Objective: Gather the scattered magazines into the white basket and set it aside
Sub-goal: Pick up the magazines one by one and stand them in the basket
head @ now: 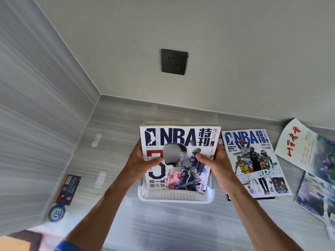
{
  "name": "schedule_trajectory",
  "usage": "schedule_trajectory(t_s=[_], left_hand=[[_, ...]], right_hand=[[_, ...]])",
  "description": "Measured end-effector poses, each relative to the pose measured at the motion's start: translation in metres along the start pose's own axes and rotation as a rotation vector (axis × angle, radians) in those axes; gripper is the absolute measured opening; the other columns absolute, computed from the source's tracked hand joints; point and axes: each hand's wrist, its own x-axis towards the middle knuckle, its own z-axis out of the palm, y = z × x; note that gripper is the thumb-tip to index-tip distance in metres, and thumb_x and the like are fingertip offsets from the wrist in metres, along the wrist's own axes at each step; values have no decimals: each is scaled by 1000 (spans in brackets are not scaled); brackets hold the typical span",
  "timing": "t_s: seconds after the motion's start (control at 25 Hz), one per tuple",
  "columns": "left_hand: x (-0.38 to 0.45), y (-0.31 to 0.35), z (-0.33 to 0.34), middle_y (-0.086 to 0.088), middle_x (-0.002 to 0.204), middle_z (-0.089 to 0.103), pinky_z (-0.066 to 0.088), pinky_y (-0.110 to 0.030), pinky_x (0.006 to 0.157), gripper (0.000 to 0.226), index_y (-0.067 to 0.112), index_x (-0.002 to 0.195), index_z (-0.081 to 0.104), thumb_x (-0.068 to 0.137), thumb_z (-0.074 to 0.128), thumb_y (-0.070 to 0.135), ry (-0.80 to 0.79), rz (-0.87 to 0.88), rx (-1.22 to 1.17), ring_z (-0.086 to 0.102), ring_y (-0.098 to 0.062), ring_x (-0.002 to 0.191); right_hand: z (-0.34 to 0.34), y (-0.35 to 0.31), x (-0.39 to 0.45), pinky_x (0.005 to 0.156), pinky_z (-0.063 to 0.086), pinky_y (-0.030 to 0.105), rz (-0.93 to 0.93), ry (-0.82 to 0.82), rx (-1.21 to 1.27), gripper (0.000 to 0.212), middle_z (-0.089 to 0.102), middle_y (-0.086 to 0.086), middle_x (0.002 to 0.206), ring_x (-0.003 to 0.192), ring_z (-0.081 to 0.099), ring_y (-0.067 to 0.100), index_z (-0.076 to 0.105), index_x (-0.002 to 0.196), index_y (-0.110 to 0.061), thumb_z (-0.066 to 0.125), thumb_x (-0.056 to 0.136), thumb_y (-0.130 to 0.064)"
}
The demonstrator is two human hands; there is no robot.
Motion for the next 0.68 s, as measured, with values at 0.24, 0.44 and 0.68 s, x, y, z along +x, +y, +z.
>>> schedule_trajectory(t_s=[0.24, 0.44, 0.68], left_hand=[[9, 12, 7, -1, 99, 75, 60, -28, 66, 68, 22, 122, 53, 67, 82, -5, 76, 92, -8, 73, -21, 89], [13, 8, 2, -7, 110, 72, 61, -43, 74, 67, 27, 125, 49, 69, 80, 5, 49, 159, -89, 72, -29, 96], [33, 0, -2, 0, 116, 63, 57, -21, 74, 72, 30, 131, 45, 71, 70, 0, 95, 10, 417, 64, -17, 106]], right_hand=[[1, -17, 17, 89, 55, 28, -85, 15, -60, 56, 70, 2, 111, 99, 70, 13, 53, 122, -25, 77, 76, -5], [-7, -19, 27, 87, 57, 29, -104, 17, 71, 66, 72, 4, 111, 103, 69, 18, 50, 129, -15, 80, 71, -12], [-2, -9, 42, 63, 55, 13, -34, 19, -121, 69, 71, -6, 102, 84, 69, -2, 49, 132, -24, 67, 75, 11]])
